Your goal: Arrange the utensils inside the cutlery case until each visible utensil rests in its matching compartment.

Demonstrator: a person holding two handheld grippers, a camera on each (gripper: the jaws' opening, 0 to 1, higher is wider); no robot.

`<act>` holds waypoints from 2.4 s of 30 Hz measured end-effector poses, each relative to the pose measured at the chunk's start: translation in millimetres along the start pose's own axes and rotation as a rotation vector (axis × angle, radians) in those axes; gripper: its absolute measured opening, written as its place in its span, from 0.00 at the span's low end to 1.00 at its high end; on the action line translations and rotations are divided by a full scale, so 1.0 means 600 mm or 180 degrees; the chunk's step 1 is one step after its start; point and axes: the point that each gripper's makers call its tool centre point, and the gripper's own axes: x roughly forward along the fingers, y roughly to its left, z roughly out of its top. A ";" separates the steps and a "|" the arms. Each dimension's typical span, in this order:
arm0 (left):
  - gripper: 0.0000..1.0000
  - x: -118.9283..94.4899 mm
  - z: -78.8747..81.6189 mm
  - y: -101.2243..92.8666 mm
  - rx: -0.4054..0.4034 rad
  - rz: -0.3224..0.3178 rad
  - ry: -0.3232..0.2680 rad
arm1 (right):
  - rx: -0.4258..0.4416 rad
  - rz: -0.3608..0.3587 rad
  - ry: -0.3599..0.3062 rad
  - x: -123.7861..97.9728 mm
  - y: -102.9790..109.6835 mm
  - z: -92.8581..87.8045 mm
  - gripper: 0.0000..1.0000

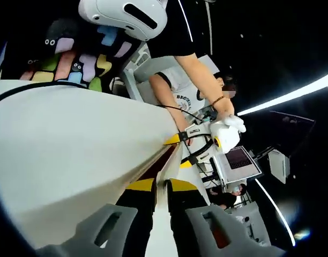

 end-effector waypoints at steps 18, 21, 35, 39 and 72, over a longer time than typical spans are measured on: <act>0.44 0.003 0.000 0.000 0.0002 0.0002 -0.0015 | 0.1052 -0.0066 -0.0044 -0.016 0.014 -0.007 0.21; 0.44 0.003 0.000 0.000 0.0003 0.0003 -0.0015 | 0.1545 -0.0177 -0.0157 -0.027 0.007 -0.005 0.22; 0.44 0.003 0.001 0.000 -0.0003 0.0000 -0.0075 | 0.5503 -0.0464 -0.0182 -0.045 0.018 -0.003 0.22; 0.44 0.003 0.001 -0.001 0.0000 -0.0002 -0.0103 | 0.6222 -0.0412 -0.0356 -0.038 0.023 0.009 0.22; 0.44 0.005 0.005 -0.002 -0.0007 -0.0003 -0.0191 | 0.7819 -0.0636 -0.0634 -0.005 0.030 0.005 0.18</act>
